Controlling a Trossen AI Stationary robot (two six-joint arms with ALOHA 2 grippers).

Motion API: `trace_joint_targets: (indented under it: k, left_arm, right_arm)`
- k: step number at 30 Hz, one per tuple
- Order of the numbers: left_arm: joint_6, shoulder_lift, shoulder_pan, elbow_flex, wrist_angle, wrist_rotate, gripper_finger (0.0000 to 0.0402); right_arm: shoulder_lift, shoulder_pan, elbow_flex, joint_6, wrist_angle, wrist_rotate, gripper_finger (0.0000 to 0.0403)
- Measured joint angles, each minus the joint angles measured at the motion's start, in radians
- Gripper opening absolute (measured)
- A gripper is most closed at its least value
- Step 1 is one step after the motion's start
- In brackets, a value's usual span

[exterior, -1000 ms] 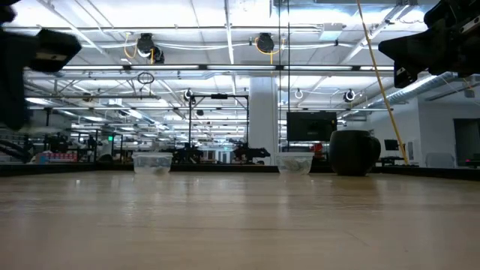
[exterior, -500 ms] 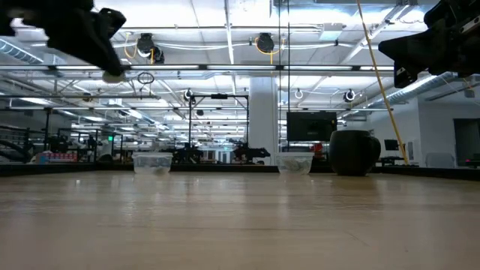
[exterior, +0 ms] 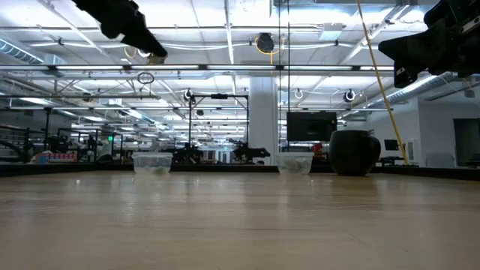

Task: Pick and place items into bin
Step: Put the green stevia packet into the left transparent bin

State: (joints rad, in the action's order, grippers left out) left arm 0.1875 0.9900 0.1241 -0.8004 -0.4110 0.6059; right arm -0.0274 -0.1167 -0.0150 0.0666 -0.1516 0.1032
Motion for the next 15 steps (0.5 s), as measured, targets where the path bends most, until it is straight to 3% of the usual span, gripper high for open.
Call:
trace_joint_targets:
  k: [7,15]
  left_arm:
    - [0.078,-0.038,-0.251,0.000,0.033,-0.097,0.0006]
    - [0.114,-0.024,-0.566,0.000,0.124,-0.336,0.0009]
  right_arm:
    - [0.000,0.000,0.000,0.000,0.001,0.000,0.0004]
    - [0.000,0.000,0.000,0.000,0.000,0.000,0.0004]
